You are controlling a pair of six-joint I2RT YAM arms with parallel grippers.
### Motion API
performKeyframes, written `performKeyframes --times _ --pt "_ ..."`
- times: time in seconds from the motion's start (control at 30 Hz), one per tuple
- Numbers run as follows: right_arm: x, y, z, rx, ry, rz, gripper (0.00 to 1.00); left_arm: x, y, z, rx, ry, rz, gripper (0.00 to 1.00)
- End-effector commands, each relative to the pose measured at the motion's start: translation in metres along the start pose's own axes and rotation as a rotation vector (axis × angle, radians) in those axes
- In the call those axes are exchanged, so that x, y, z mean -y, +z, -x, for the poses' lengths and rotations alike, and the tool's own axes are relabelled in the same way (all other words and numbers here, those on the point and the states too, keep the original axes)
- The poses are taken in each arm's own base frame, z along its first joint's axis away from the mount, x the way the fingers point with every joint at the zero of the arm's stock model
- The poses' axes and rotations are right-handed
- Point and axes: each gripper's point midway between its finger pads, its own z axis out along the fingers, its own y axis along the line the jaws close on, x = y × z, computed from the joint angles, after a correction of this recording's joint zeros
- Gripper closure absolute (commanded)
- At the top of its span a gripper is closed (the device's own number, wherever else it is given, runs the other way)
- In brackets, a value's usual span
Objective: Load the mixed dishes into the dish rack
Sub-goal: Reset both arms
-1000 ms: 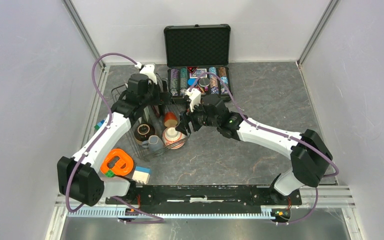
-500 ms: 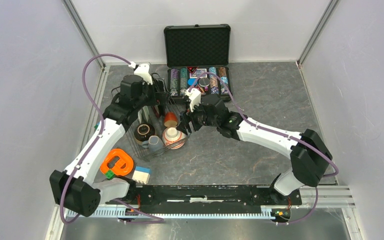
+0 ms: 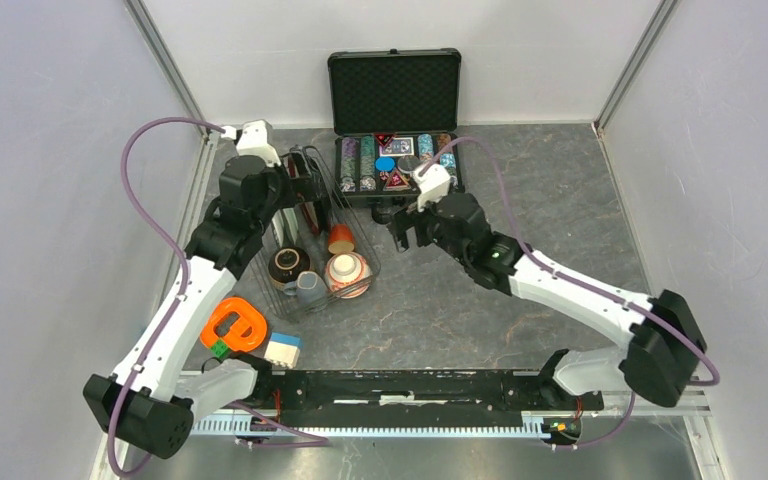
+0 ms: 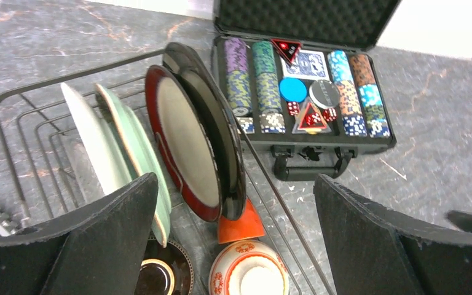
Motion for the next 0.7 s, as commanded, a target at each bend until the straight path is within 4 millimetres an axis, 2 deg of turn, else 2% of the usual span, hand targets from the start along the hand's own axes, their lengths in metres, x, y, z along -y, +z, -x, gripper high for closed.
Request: performKeyframes --times 0.0,0.17,0.33,0.43,0.67 --pt "0.065 -0.026 0.027 0.118 0.032 -0.259 0.02 -0.026 -0.012 0.022 0.104 -0.101 0.16 0.0" --pt "0.112 -0.05 0.033 0.147 0.085 -0.371 0.02 -0.051 -0.028 0.035 0.174 -0.115 0.288 0.0" --pt "0.15 -0.075 0.04 0.169 0.113 -0.466 0.02 -0.057 -0.037 0.039 0.206 -0.109 0.306 0.0" --pt "0.165 -0.086 0.044 0.19 0.123 -0.506 0.02 -0.059 -0.039 0.039 0.209 -0.109 0.316 0.0" --pt "0.177 -0.098 0.033 0.168 0.134 -0.54 0.02 -0.06 -0.038 0.036 0.197 -0.1 0.323 0.0"
